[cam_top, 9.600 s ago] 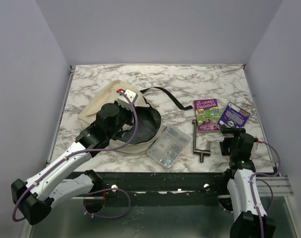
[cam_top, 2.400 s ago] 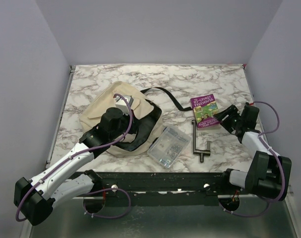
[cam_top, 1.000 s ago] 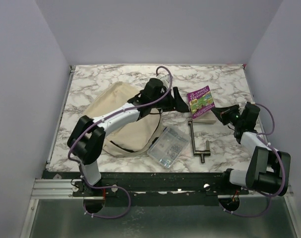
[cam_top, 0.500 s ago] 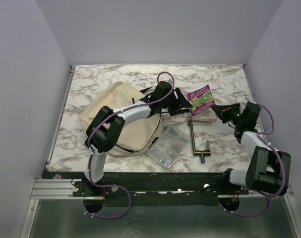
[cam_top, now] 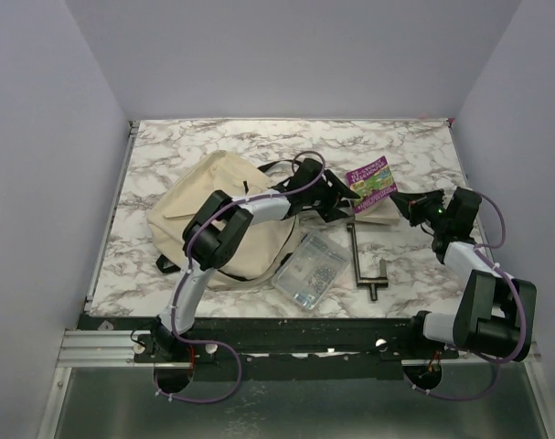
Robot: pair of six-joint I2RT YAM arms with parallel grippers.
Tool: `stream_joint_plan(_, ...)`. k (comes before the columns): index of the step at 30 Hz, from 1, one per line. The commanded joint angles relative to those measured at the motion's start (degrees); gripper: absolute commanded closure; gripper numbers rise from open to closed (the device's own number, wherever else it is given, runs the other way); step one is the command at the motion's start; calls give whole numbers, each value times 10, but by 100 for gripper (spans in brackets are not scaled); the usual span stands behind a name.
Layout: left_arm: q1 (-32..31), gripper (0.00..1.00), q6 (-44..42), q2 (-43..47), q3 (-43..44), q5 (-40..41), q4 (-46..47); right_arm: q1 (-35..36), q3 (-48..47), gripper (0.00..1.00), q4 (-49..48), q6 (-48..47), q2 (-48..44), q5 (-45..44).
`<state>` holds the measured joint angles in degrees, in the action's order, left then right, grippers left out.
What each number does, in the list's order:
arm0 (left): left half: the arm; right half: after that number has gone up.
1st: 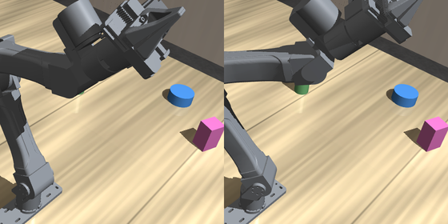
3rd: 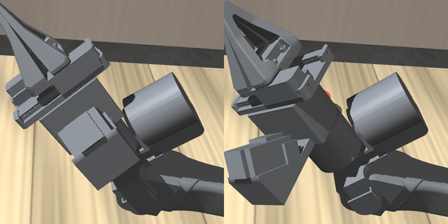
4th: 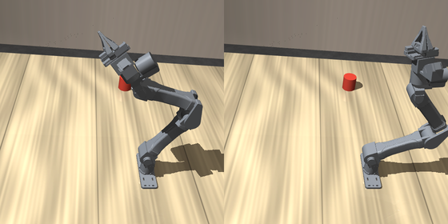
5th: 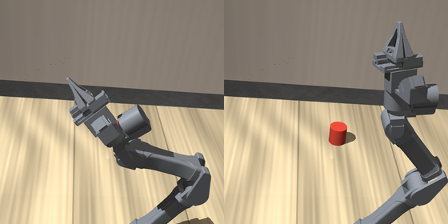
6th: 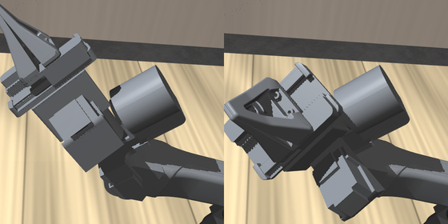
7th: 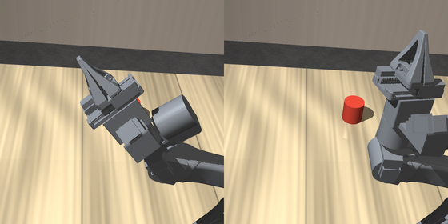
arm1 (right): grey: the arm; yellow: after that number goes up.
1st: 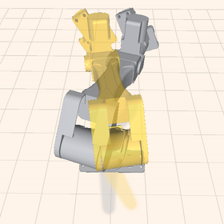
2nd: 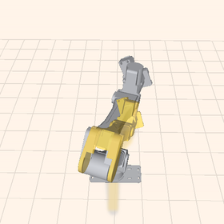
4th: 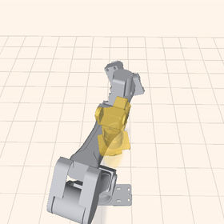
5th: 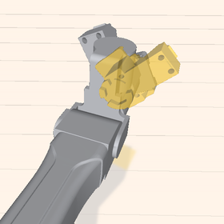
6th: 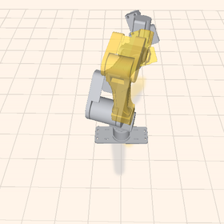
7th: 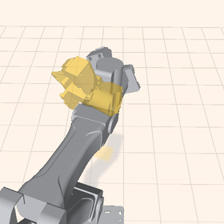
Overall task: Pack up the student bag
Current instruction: Pick up the book from the center of the board.
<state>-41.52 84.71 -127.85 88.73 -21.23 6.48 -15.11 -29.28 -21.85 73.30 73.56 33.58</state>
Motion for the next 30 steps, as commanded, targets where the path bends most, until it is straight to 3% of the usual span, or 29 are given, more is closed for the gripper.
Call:
stream_joint_plan(1, -11, 30, 84, -39, 34, -18, 82, -4, -20, 100, -27, 21, -10, 16)
stream_joint_plan(8, -15, 47, 138, -47, 15, 16, 220, -4, -16, 100, -19, 24, -14, 11)
stream_joint_plan(12, -15, 72, 156, -37, -18, 30, 307, -4, -15, 100, -1, 6, -21, 13)
stream_joint_plan(14, -12, 84, 150, -33, -21, 26, 336, -4, -30, 99, 44, -51, -24, 16)
stream_joint_plan(15, -10, 90, 141, -30, -22, 22, 344, -4, -42, 94, 83, -89, -25, 16)
stream_joint_plan(18, 1, 100, 101, -8, -24, 9, 358, -4, -64, 64, 189, -208, -45, -10)
stream_joint_plan(19, 6, 100, 76, 2, -25, 3, 359, -3, -69, 52, 213, -235, -56, -16)
stream_joint_plan(23, 28, 100, -19, 62, -32, -31, 357, -3, -87, 29, 306, -335, -107, -22)
stream_joint_plan(25, 33, 100, -68, 109, -56, -20, 357, -2, -70, 20, 298, -316, -137, 15)
stream_joint_plan(27, 36, 100, -107, 160, -76, -16, 360, 2, -30, 16, 239, -237, -156, 79)
stream_joint_plan(30, 38, 100, -96, 215, -109, -31, 390, 58, 56, 4, 20, -48, -198, 114)
